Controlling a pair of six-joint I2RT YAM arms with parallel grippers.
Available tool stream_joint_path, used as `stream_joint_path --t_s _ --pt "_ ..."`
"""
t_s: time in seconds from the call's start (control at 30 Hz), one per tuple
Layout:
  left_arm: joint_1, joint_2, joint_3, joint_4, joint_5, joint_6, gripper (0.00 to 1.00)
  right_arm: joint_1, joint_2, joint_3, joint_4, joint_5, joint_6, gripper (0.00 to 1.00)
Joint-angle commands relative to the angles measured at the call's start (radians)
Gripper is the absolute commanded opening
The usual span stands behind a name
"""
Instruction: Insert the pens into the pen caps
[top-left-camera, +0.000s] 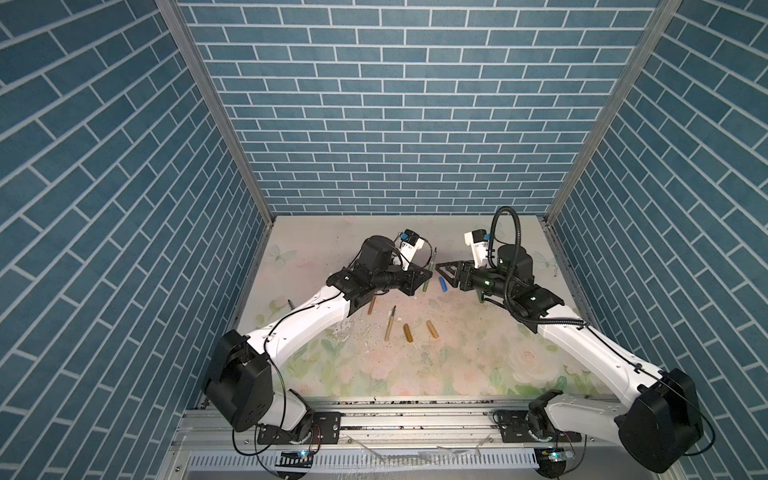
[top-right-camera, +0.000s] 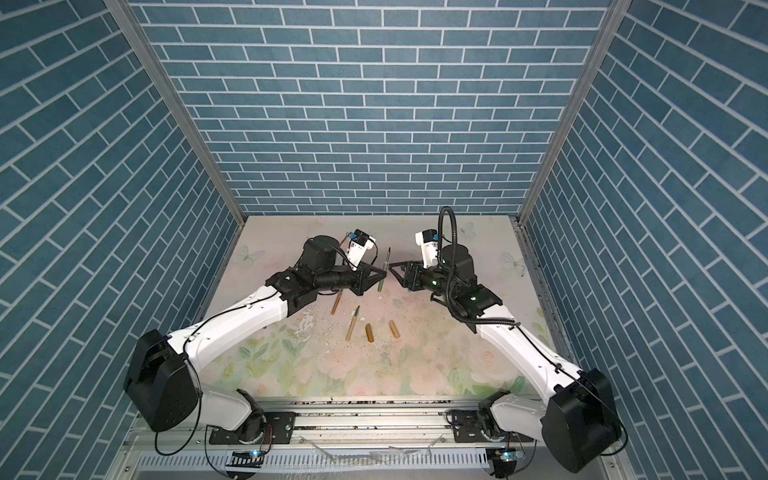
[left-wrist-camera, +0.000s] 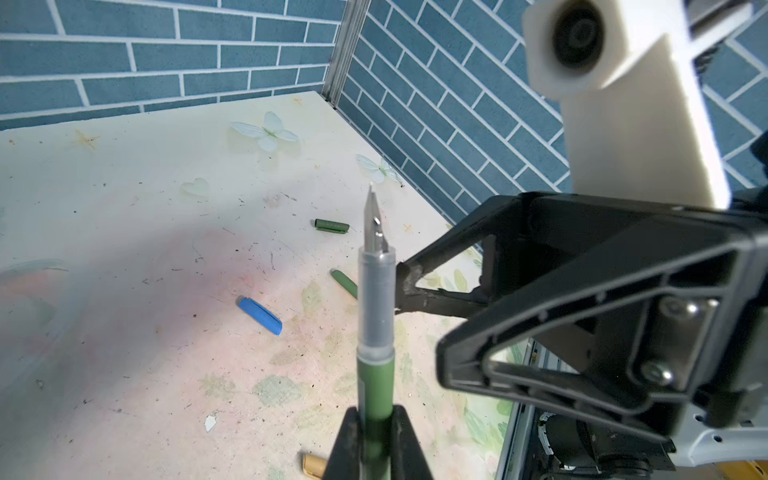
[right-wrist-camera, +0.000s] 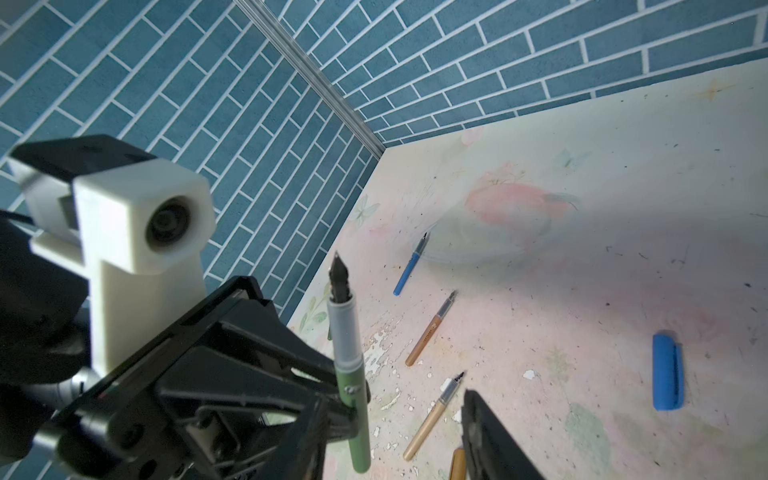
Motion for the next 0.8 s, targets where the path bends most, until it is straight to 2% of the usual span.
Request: stream_joint_path --t_s 0.0,0.17,0.37,0.5,0.6,0.63,0.73,0.77 --pt "0.000 -0.024 -0.013 0.024 0.019 -0.005 0.05 0.016 0.023 0.029 0.080 -0.018 0.063 0.52" --pt "0.000 -0.020 -0.011 0.025 0.033 -0.010 0.05 0.036 0.038 0.031 0.100 -0.036 0.068 0.48" --pt "-0.002 -0.020 -0.013 0.030 0.043 -0.014 0.05 0.040 0.071 0.031 0.146 -0.053 0.108 0.36" --pt "-0.001 -0.024 -0.013 0.031 0.053 -0.014 0.05 0.043 0.087 0.033 0.164 -0.061 0.122 0.27" --pt "-0.001 -0.023 -0.014 0.037 0.063 -0.014 0.06 0.045 0.085 0.028 0.176 -0.066 0.129 0.15" --pt "-0.001 -0.022 -0.014 0.035 0.066 -0.016 0.09 0.045 0.082 0.025 0.178 -0.065 0.131 0.11" --pt "0.000 -0.019 -0.017 0.034 0.071 -0.018 0.33 0.045 0.064 0.018 0.180 -0.054 0.129 0.05" --pt "0.000 -0.018 -0.016 0.035 0.074 -0.017 0.44 0.045 0.056 0.014 0.177 -0.046 0.127 0.04"
